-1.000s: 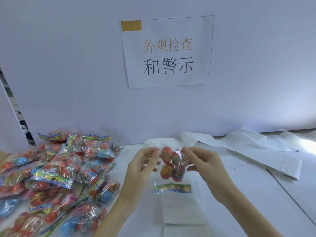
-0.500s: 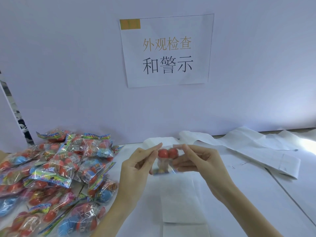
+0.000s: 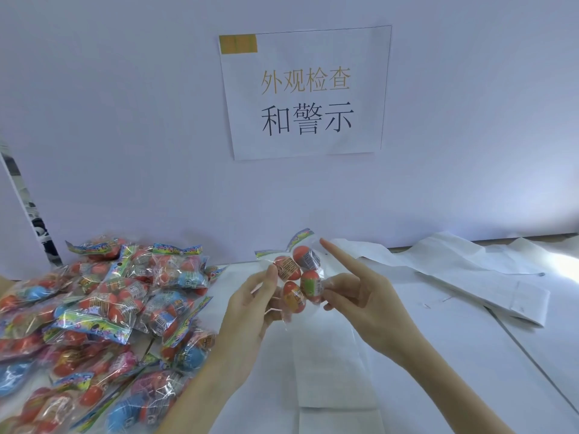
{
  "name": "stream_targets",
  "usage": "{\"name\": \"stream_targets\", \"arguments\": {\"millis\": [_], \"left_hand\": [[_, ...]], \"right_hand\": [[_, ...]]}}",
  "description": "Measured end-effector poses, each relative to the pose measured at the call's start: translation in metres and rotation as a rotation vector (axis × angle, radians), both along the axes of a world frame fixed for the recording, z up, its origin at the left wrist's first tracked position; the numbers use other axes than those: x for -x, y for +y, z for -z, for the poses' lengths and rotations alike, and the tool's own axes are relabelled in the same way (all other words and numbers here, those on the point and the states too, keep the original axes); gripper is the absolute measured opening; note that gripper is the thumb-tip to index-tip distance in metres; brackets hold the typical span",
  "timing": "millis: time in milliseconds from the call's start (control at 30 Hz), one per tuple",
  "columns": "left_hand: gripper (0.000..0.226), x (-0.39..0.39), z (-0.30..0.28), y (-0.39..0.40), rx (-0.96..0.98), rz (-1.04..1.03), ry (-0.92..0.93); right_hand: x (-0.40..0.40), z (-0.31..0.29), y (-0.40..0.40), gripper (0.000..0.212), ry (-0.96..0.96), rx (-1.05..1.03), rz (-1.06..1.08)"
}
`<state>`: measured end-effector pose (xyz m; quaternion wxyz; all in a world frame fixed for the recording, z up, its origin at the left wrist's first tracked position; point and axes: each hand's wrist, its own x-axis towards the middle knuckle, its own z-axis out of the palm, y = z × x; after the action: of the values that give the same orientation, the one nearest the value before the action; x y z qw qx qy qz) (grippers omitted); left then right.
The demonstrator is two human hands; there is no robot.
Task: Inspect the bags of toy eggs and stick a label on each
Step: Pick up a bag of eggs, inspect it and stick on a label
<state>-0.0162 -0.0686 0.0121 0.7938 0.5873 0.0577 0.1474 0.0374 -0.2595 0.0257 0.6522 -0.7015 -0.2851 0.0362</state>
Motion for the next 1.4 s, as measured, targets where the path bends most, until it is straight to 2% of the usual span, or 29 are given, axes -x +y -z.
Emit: {"name": "stream_targets", "arguments": {"millis": [100, 300, 433, 533, 600, 800, 833, 900, 967, 1000, 1033, 1100, 1167, 1267, 1333, 1400], "left_hand": [[0.039, -0.001, 0.000, 0.003, -0.038, 0.052, -0.024], [0.036, -0.002, 0.004, 0.006, -0.099, -0.015, -0.038], [0.037, -0.001, 0.005, 0.003, -0.102, -0.045, -0.021], [0.034, 0.000, 0.000, 0.001, -0.149, -0.041, -0.017], [0.030, 0.001, -0.003, -0.003, -0.195, -0.023, -0.016], [0.052, 0.000, 0.000, -0.004, -0.155, 0.000, 0.000], [0.058, 0.001, 0.001, -0.005, -0.164, -0.013, 0.006], [0.059, 0.002, 0.006, -0.009, -0.301, -0.104, 0.000], [0.049, 0.002, 0.011, -0.012, -0.425, -0.156, -0.035], [0.043, 0.002, 0.009, -0.013, -0.418, -0.130, -0.032], [0.046, 0.002, 0.006, -0.014, -0.359, -0.060, -0.020], [0.064, 0.004, 0.000, -0.013, -0.124, 0.105, 0.014], [0.073, 0.006, -0.003, -0.011, 0.114, 0.215, 0.035], [0.048, 0.009, -0.007, -0.011, 0.259, 0.280, 0.031], [0.046, 0.007, -0.006, -0.009, 0.333, 0.245, 0.034], [0.043, 0.006, -0.008, -0.007, 0.414, 0.253, 0.011]], "right_hand": [[0.002, -0.002, 0.000, 0.064, 0.044, 0.011, -0.032], [0.000, 0.001, 0.001, 0.020, 0.191, 0.026, 0.013], [0.000, -0.003, 0.000, 0.015, 0.223, 0.010, -0.025], [0.000, -0.001, 0.002, 0.013, 0.220, 0.003, 0.022], [0.000, 0.001, 0.004, 0.009, 0.171, 0.022, 0.092], [0.004, 0.006, 0.007, 0.019, 0.000, 0.055, 0.250], [0.005, 0.007, 0.008, 0.020, -0.053, 0.067, 0.269], [0.008, 0.012, 0.010, 0.022, -0.204, 0.155, 0.300], [0.013, 0.016, 0.011, 0.021, -0.411, 0.311, 0.319], [0.015, 0.017, 0.012, 0.026, -0.499, 0.372, 0.311], [0.017, 0.017, 0.013, 0.033, -0.563, 0.399, 0.292], [0.020, 0.018, 0.017, 0.041, -0.626, 0.372, 0.237], [0.023, 0.021, 0.022, 0.037, -0.655, 0.314, 0.164], [0.025, 0.025, 0.026, 0.034, -0.688, 0.283, 0.176], [0.025, 0.025, 0.027, 0.038, -0.699, 0.270, 0.252], [0.025, 0.023, 0.026, 0.046, -0.599, 0.239, 0.297]]}}
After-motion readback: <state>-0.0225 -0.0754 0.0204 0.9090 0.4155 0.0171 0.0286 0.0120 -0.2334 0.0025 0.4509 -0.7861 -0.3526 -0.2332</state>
